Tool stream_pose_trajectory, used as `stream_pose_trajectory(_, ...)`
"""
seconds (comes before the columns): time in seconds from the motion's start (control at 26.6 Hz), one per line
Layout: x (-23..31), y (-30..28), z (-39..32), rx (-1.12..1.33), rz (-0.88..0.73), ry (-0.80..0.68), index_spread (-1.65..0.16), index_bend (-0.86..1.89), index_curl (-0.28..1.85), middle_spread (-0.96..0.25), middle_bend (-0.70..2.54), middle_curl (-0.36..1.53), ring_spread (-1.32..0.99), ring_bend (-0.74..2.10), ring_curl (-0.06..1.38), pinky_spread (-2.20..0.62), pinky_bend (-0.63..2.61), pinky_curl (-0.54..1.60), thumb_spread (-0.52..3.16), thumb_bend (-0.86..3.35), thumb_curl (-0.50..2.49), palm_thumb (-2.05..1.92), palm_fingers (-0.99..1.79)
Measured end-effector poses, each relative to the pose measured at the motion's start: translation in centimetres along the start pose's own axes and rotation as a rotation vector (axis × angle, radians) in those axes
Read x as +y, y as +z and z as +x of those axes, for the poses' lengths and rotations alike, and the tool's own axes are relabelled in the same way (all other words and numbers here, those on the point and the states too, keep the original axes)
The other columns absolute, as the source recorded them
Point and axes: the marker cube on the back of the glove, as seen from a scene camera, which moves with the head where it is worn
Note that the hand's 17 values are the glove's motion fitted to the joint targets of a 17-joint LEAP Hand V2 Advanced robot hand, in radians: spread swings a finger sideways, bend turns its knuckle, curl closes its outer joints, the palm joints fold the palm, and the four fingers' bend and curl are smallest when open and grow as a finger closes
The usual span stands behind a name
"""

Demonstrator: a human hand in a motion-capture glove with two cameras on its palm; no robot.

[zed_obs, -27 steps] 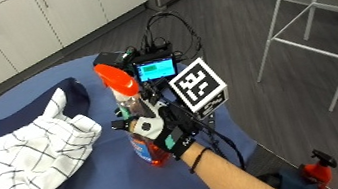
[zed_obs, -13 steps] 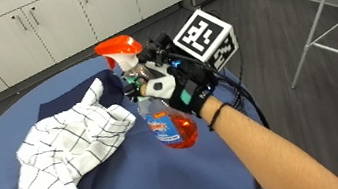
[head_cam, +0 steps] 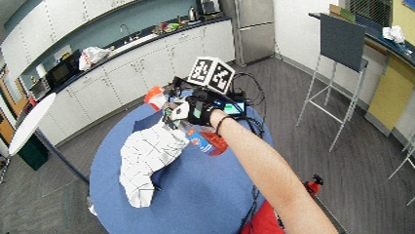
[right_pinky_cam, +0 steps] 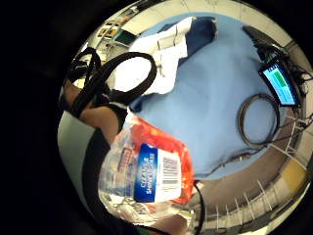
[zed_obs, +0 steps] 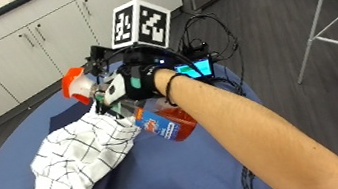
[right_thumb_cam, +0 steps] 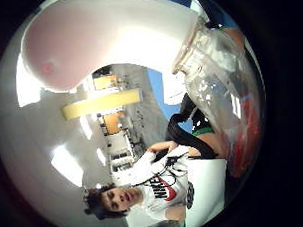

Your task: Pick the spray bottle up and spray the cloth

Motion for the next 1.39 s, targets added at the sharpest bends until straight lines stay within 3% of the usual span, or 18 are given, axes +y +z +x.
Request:
stream_pose_trajectory(0.38, -2.2, 4.4, 3.8, 0.070, -0.215, 0.164, -0.26, 0.05, 0.14, -0.09, 0.54, 0.45, -0.06, 0.56, 0.39, 0.06, 0.49, 0.31, 0.89, 0.00, 0.51, 0.90, 1.08)
stream_pose_trajectory(1.05, -2.3, 12.1, 7.3, 0.092, -0.374, 0.216, -0.26, 0.05, 0.13, -0.09, 0.54, 0.45, -0.07, 0.58, 0.40, 0.04, 0.49, 0.32, 0.91, -0.02, 0.55, 0.91, 1.08)
stream_pose_trajectory(1.39, -2.1, 12.9, 7.9, 0.085, -0.382, 0.213, -0.25, 0.05, 0.13, -0.09, 0.54, 0.45, -0.07, 0.58, 0.40, 0.03, 0.49, 0.33, 0.92, -0.02, 0.56, 0.90, 1.08)
